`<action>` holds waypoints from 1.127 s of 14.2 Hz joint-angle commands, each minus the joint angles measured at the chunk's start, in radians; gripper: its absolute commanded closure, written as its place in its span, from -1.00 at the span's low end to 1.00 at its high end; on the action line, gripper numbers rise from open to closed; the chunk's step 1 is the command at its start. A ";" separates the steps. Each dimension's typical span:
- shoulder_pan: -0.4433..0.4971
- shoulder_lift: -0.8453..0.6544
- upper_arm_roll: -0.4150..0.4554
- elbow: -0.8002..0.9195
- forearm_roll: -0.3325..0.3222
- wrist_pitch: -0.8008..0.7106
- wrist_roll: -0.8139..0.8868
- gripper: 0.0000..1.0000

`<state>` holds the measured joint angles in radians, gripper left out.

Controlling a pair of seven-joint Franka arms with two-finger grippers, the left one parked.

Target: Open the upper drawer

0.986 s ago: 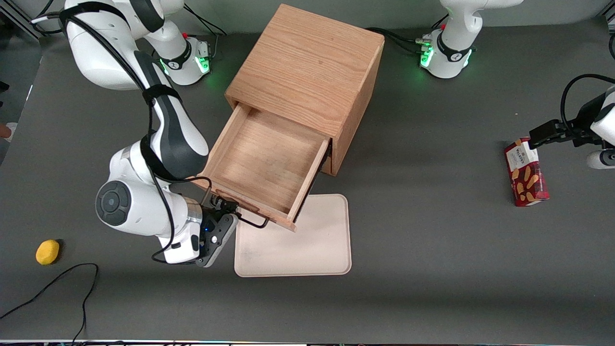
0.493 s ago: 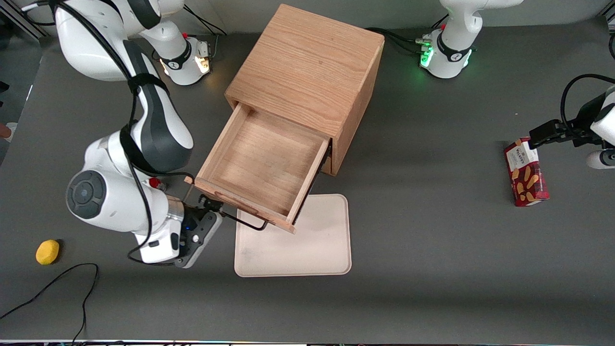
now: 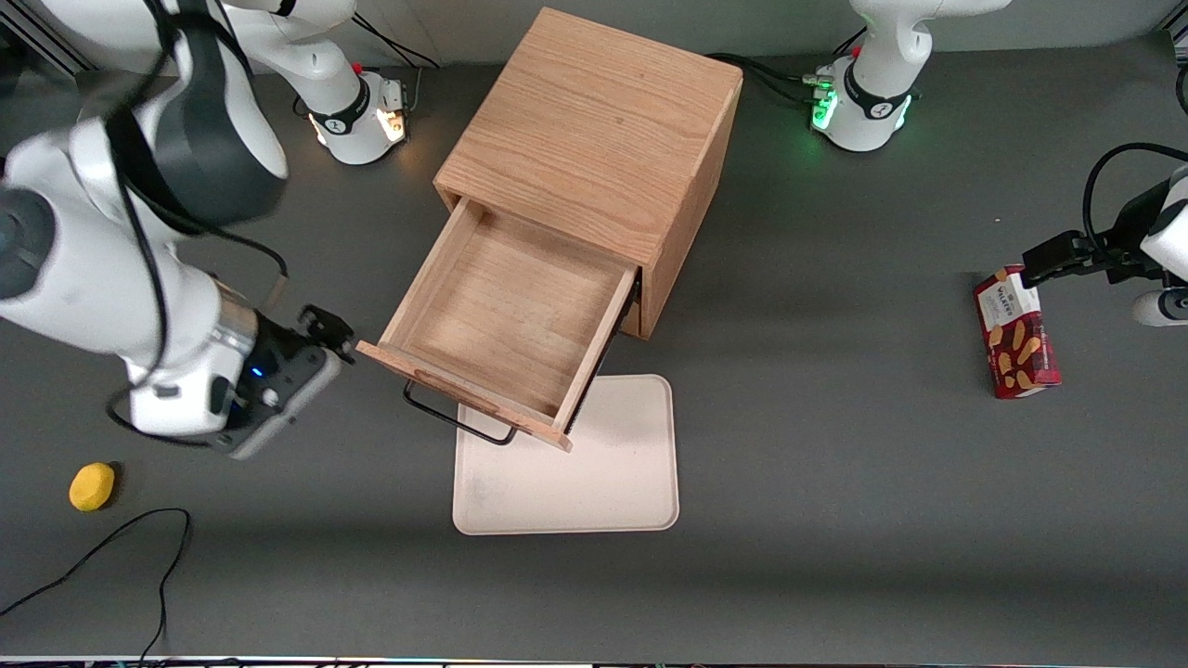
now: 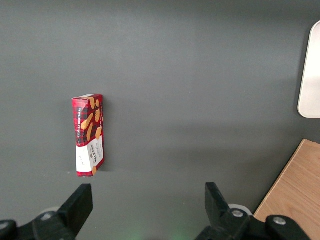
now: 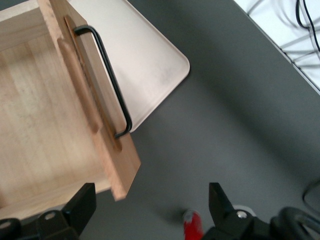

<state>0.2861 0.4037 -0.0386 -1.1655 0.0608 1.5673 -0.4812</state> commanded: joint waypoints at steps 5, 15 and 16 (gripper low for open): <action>0.007 -0.462 -0.142 -0.559 -0.021 0.025 0.403 -1.00; 0.001 -0.454 -0.239 -0.450 -0.019 -0.061 0.481 -1.00; -0.002 -0.454 -0.239 -0.450 -0.021 -0.064 0.480 -1.00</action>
<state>0.2810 -0.0498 -0.2767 -1.6325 0.0568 1.5324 -0.0227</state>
